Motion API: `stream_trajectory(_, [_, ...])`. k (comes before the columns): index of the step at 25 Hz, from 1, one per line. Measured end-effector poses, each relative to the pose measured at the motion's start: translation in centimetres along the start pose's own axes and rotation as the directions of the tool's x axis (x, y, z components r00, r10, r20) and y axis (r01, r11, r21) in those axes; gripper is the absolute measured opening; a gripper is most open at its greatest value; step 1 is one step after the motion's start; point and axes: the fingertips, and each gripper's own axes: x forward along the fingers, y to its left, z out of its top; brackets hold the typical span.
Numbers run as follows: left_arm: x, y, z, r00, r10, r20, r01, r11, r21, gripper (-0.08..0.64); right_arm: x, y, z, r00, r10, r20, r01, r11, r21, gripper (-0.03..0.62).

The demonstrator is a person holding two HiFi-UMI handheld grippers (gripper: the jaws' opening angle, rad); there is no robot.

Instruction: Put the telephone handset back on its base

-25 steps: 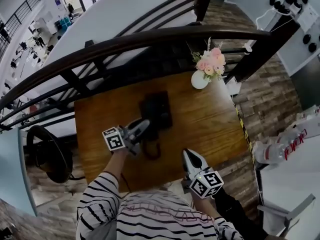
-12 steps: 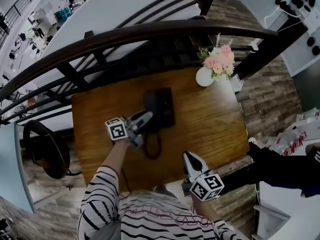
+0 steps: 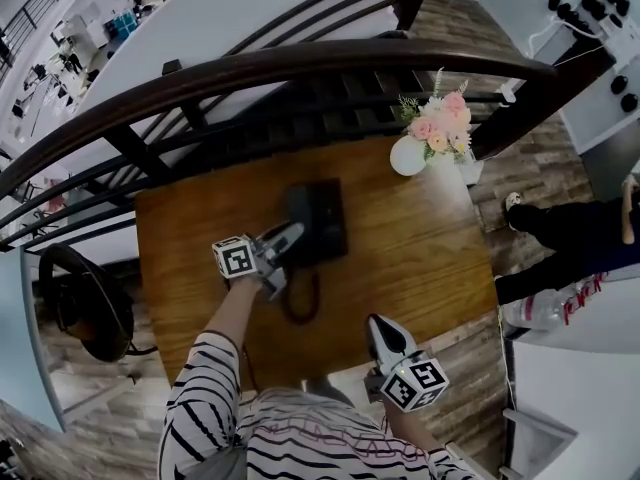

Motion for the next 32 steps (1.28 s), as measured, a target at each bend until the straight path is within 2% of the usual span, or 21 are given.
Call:
stream_trajectory(9, [0.8, 1.2, -0.1, 0.999, 0.012, -0.034, -0.012, 1.000, -0.008, 0.074, 0.3, -0.5, -0.9, 1.000, -0.002, -0.019, 0.003, 1.000, 0.023, 0.000])
stream_trajectory(15, [0.5, 2.8, -0.2, 0.998, 0.060, -0.032, -0.061, 0.998, -0.024, 0.075, 0.6, -0.7, -1.0, 1.000, 0.007, -0.023, -0.007, 1.000, 0.031, 0.000])
stream_trajectory(22, [0.9, 3.6, -0.7, 0.996, 0.074, -0.050, -0.076, 0.996, -0.042, 0.075, 0.5, -1.5, -1.0, 1.000, 0.001, -0.021, 0.000, 0.999, 0.044, 0.000])
stream_trajectory(32, [1.6, 3.5, -0.9, 0.990, 0.120, -0.074, -0.121, 0.993, 0.003, 0.077, 0.7, -1.5, -1.2, 1.000, 0.012, -0.022, -0.011, 0.999, 0.053, 0.000])
